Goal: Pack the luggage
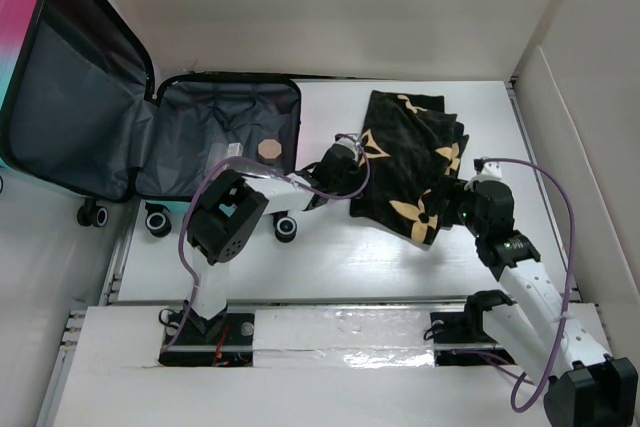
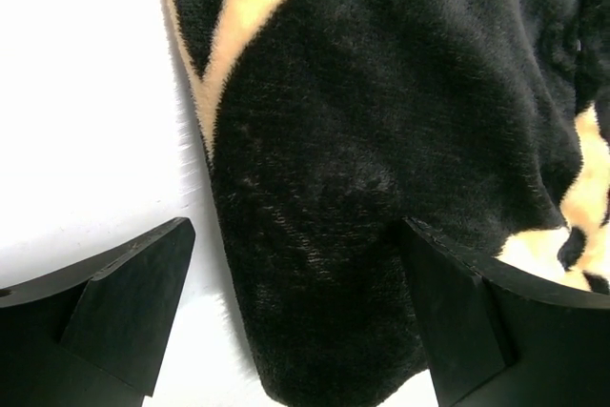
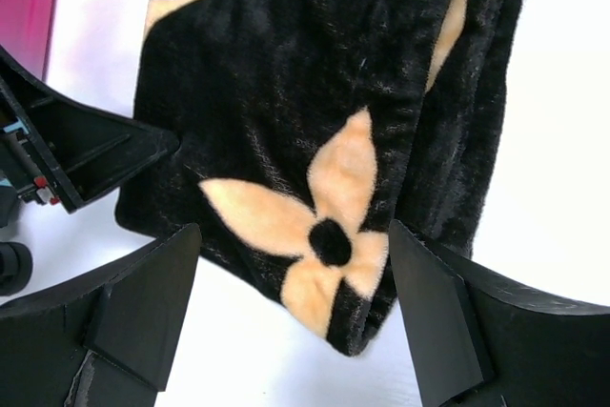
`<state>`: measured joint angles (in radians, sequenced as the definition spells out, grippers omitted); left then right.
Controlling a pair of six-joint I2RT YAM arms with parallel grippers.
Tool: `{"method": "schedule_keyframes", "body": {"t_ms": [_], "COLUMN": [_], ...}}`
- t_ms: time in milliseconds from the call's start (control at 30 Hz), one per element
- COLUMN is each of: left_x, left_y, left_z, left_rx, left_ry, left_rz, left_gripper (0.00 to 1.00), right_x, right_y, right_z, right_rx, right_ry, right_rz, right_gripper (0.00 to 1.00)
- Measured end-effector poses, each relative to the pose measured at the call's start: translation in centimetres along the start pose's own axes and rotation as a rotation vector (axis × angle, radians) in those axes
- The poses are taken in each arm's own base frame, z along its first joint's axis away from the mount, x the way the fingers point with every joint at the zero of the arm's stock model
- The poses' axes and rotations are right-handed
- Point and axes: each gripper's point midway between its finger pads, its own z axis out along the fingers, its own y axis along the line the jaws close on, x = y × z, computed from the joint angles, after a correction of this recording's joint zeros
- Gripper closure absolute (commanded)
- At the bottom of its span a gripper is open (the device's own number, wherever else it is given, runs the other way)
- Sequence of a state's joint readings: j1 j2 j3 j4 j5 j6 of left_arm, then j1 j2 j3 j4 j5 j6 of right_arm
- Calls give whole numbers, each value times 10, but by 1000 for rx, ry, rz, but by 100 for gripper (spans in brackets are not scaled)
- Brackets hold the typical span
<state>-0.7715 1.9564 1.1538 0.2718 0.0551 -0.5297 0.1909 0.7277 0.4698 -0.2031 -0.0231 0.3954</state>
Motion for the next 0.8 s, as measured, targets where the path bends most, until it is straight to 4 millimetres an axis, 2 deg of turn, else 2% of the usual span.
{"method": "schedule_keyframes", "body": {"t_ms": [133,333,367,433,467,500,667,733,800], "left_x": [3,5,6,10,11,12,8,-2,-21], "left_y": [-7,-18,-19,-19,-19,-19,-22,-24,-31], "left_z": [2,12,14,17,19,19,18,16,10], "left_rx": [42,112,118,120,122,122,112,106,113], "left_ry": [12,9,8,16,19,21,31,37,38], "left_rz": [-15,-45,-50,-62,-67,-74,-45,-21,12], "left_gripper": [21,47,61,78,94,100,100,100,100], "right_x": [-1,-6,-7,-11,-14,-17,-30,-35,-42], "right_y": [3,10,11,15,18,21,36,39,42], "right_z": [0,1,1,0,0,-1,-5,-7,-10], "right_rx": [-18,-49,-53,-65,-71,-79,-120,-127,-136], "right_ry": [-2,-13,-17,-27,-34,-41,-72,-86,-110], "right_rz": [0,-1,0,-1,-1,-2,-6,-3,2], "right_gripper": [16,16,17,17,17,17,17,17,17]}}
